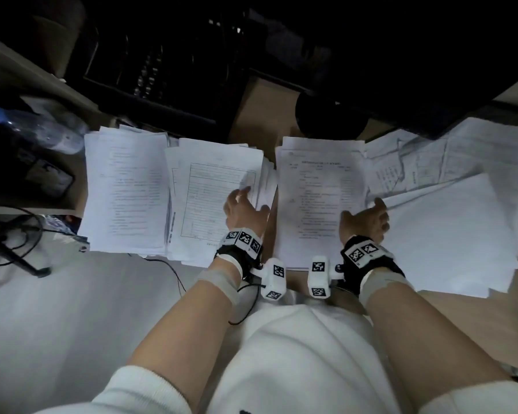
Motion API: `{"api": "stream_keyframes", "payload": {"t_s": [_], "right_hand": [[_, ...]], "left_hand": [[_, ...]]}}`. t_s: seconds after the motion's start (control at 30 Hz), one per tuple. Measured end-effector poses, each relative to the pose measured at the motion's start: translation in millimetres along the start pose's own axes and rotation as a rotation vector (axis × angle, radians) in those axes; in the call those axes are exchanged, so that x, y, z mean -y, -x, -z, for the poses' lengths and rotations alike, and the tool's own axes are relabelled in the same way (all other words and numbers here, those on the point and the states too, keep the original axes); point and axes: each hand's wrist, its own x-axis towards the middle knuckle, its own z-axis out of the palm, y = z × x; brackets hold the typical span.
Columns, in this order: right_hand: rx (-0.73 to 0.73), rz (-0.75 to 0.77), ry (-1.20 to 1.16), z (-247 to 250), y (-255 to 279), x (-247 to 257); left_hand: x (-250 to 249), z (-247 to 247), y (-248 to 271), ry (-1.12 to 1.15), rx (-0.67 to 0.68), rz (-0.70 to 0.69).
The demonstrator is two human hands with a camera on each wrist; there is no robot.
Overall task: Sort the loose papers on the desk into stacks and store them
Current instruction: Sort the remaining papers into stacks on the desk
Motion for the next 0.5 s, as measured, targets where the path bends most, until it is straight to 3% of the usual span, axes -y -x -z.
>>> {"api": "stream_keyframes", "payload": {"t_s": [0.07, 0.13, 0.3, 0.4, 0.5], "right_hand": [[0.125, 0.117, -0.071, -18.6, 8.5, 12.2], [0.346, 0.204, -0.183, -40.0, 22.3, 26.8], [0.771, 0.193, -0.273, -84.7, 59.5, 46.5], [0.859, 0.185, -0.155, -103.2, 73.2, 58.0], [0.790, 0.172, -0.162, -117.2, 86.8, 68.7]], "left_hand": [[13.2, 17.6, -6.8, 0.009, -0.010, 0.105], [25.7, 30.8, -12.9, 0.021, -0.002, 0.195], [54.2, 51.3, -21.4, 0.229, 0.085, 0.272], [65.0, 61.6, -30.9, 0.272, 0.179, 0.291], [76.3, 72.8, -40.3, 0.216, 0.246, 0.281]]}}
